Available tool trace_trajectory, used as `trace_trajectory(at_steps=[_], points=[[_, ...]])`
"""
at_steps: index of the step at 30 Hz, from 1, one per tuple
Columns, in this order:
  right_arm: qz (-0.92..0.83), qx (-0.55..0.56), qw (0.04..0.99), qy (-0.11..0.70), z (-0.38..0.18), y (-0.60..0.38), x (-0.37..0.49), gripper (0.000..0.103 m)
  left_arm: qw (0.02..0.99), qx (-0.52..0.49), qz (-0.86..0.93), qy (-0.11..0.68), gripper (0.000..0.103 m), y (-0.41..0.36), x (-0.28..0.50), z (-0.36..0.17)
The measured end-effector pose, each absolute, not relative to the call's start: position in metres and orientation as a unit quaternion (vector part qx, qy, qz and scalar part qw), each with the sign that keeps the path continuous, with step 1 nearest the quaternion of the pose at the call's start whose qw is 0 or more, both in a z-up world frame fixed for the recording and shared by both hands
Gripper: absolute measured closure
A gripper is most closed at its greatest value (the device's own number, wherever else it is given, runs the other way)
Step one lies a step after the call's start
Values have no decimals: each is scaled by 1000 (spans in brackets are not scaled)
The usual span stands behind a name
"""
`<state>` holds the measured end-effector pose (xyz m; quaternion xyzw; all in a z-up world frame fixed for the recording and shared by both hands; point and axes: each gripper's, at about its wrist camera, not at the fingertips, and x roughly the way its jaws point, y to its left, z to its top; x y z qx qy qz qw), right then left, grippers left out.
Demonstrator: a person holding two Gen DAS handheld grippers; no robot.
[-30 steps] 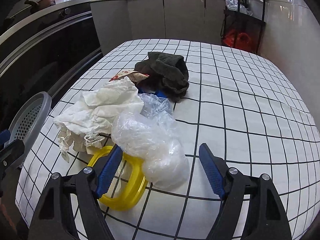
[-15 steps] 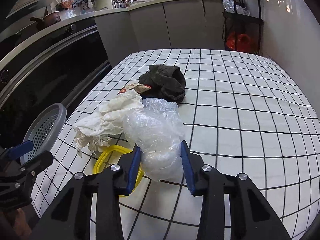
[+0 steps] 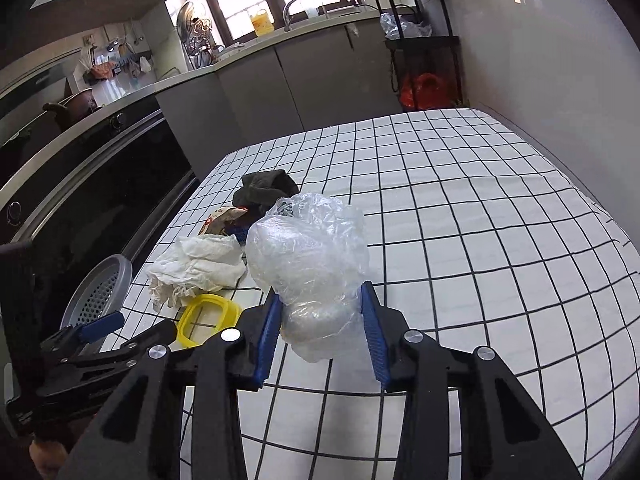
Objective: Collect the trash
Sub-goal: 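Grasp the clear plastic bag with the right tool while the left tool grasps the yellow lid ring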
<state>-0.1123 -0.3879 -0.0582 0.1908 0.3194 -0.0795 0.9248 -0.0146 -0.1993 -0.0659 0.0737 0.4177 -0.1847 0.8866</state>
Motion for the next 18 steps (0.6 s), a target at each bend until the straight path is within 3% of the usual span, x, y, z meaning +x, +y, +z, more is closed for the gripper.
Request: trace_trajectory(at_steps=[14, 18], points=[[-97, 220, 924, 296, -58, -391, -142, 65, 864, 93, -179, 462, 10, -231, 9, -102], [-95, 229, 922, 297, -61, -392, -142, 65, 862, 97, -186, 461, 22, -235, 8, -104]])
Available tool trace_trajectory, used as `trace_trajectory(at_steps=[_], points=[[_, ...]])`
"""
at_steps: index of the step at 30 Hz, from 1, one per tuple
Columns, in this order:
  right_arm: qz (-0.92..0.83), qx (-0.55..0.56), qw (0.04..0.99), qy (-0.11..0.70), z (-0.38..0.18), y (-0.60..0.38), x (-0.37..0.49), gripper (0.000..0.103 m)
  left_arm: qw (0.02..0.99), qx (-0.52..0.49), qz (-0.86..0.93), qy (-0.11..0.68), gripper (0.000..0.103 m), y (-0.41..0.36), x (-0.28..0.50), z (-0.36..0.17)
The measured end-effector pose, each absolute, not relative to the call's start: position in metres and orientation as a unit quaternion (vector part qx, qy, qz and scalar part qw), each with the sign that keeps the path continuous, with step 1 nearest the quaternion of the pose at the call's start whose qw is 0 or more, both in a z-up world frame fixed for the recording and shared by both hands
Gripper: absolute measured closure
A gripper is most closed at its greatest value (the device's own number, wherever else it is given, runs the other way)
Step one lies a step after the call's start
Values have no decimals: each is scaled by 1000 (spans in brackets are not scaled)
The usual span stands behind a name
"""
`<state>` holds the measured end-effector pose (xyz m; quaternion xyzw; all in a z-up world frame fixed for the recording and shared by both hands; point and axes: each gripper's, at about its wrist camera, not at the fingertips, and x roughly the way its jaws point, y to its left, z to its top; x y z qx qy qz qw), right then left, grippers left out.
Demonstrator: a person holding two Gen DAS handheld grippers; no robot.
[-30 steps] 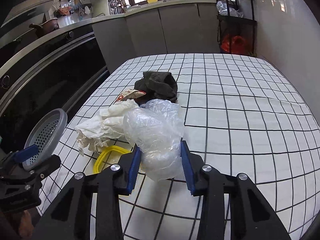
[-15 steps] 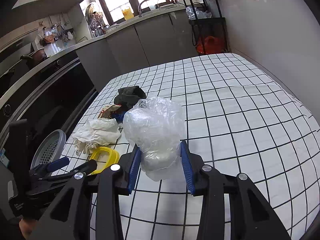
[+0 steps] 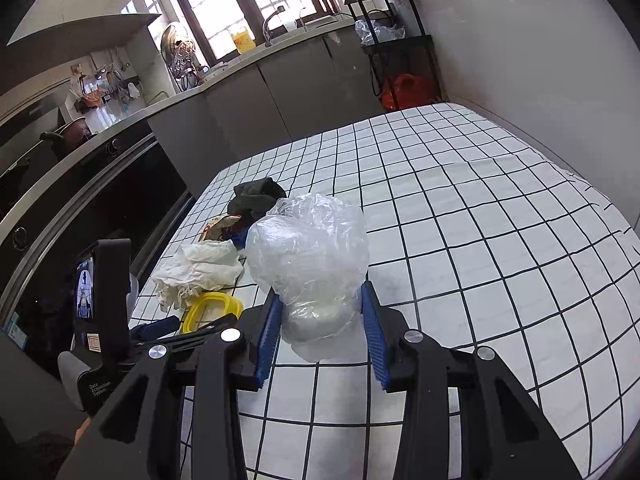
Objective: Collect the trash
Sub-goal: 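Grasp the clear plastic bag with the right tool while the left tool grasps the yellow lid ring, then carry the plastic bag and yellow ring over the wastebasket with both tools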
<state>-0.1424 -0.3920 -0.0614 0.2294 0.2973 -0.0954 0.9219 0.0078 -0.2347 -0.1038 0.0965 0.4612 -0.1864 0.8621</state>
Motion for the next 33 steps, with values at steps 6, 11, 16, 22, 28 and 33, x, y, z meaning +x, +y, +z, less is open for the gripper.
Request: trace_trajectory(at_steps=[6, 11, 16, 22, 28, 33], points=[[-94, 231, 920, 303, -64, -388, -141, 65, 861, 95, -199, 459, 38, -233, 3, -100], [-89, 227, 920, 305, -63, -381, -143, 65, 865, 86, -205, 449, 38, -220, -9, -89], [-86, 224, 922, 304, -56, -374, -147, 65, 873, 82, -209, 434, 38, -204, -25, -72], [-78, 216, 925, 303, -46, -357, -153, 65, 881, 65, -209, 421, 38, -172, -41, -50], [-65, 203, 929, 302, -32, -334, -156, 65, 903, 57, -180, 387, 38, -133, -52, -22], [-44, 180, 935, 303, -16, -304, -147, 65, 920, 51, -158, 354, 38, -94, -61, 2]])
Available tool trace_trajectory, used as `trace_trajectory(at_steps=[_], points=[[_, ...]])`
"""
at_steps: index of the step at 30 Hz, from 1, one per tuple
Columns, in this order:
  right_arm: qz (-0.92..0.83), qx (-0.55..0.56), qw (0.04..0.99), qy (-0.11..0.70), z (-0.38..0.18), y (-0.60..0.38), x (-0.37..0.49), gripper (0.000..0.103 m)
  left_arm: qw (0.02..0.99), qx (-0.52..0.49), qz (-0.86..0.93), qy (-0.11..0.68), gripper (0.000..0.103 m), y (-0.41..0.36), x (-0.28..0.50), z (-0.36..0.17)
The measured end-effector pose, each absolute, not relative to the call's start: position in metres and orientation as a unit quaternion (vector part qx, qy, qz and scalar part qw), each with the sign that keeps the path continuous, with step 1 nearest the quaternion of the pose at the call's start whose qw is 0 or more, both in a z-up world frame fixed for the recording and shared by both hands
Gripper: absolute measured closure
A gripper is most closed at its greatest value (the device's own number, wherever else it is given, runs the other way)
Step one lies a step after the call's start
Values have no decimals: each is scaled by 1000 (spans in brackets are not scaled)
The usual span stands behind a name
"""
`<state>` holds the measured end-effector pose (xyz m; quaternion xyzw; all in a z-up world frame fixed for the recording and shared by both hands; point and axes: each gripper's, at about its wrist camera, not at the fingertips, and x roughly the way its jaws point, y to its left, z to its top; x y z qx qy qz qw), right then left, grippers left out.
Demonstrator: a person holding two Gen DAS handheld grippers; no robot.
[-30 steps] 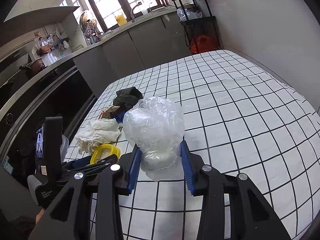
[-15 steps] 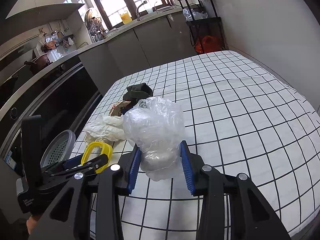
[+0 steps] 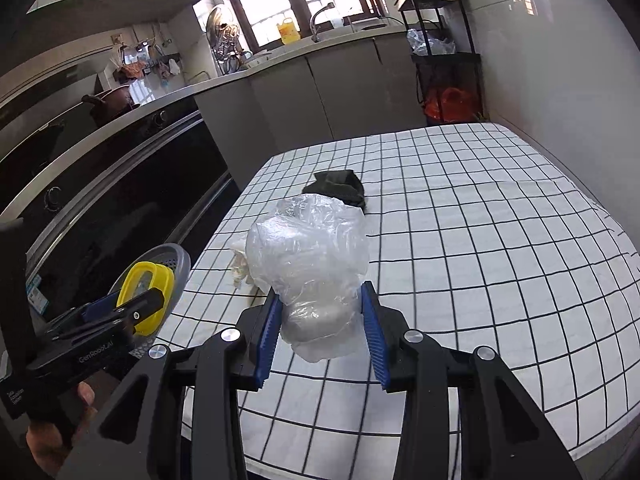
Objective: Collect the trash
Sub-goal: 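Carry the plastic bag and yellow ring over the wastebasket with both tools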
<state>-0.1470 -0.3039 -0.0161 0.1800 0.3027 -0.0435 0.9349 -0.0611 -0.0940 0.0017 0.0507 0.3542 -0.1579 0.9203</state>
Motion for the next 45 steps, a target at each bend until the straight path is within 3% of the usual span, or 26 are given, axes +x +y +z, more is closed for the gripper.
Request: trace_trajectory(at_steps=[23, 36, 45], points=[[132, 94, 939, 305, 46, -114, -16, 65, 945, 3, -21, 326, 38, 90, -12, 26], [179, 80, 923, 331, 16, -40, 59, 65, 941, -7, 35, 337, 38, 139, 28, 7], [186, 76, 908, 369, -17, -36, 65, 65, 930, -4, 40, 367, 38, 137, 62, -16]])
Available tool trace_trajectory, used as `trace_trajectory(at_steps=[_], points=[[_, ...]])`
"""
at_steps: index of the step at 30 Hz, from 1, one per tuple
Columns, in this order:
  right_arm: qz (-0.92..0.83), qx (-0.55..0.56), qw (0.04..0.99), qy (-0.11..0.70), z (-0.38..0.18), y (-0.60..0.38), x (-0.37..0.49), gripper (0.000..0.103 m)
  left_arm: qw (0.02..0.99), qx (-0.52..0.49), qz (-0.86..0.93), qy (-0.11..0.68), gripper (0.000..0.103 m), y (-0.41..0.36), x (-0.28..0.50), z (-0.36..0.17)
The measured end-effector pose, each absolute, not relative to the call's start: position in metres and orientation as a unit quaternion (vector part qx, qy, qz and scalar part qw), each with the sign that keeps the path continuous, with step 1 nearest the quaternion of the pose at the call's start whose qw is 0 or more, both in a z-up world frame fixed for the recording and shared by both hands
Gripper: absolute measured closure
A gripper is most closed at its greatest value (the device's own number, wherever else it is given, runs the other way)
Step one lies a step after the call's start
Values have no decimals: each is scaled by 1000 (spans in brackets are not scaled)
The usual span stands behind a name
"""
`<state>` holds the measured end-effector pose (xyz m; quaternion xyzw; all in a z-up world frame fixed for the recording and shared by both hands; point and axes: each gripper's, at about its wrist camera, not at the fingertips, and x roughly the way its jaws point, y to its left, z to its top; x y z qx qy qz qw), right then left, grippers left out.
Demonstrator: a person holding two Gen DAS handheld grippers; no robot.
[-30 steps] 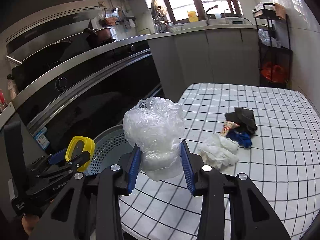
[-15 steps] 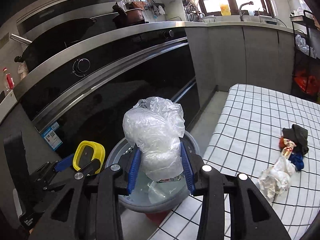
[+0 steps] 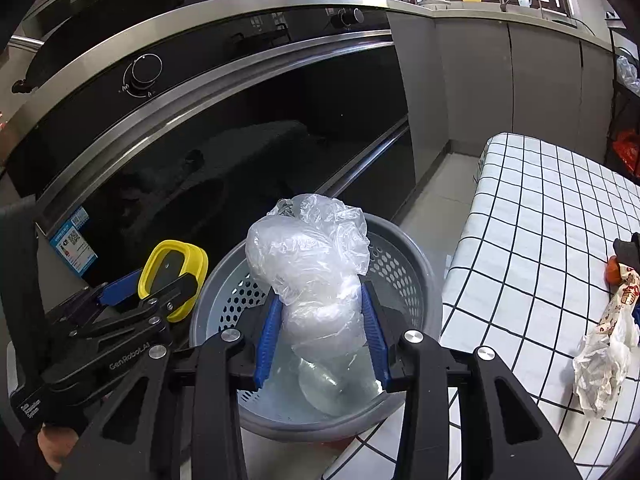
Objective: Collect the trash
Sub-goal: 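Carry the plastic bag and yellow ring over the wastebasket with both tools, then open both tools to drop the bag and yellow ring into the wastebasket, then move both tools away from the wastebasket back toward the table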
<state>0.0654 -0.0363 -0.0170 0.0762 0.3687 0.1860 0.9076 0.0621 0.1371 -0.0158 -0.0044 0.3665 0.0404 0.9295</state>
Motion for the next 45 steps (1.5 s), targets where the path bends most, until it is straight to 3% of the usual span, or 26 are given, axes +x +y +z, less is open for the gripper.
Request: trace_trajectory(at_steps=[23, 27, 31, 33, 45], points=[[174, 96, 891, 409, -38, -43, 80, 65, 913, 9, 30, 407, 36, 118, 83, -41], [174, 97, 891, 409, -37, -43, 80, 62, 913, 0, 29, 406, 36, 120, 81, -39], [174, 99, 893, 403, -37, -44, 80, 48, 913, -2, 34, 407, 31, 123, 82, -39], [173, 99, 894, 400, -37, -45, 79, 48, 913, -6, 34, 406, 26, 124, 81, -38], [175, 108, 895, 396, -34, -48, 77, 47, 914, -3, 35, 404, 26, 122, 78, -36]])
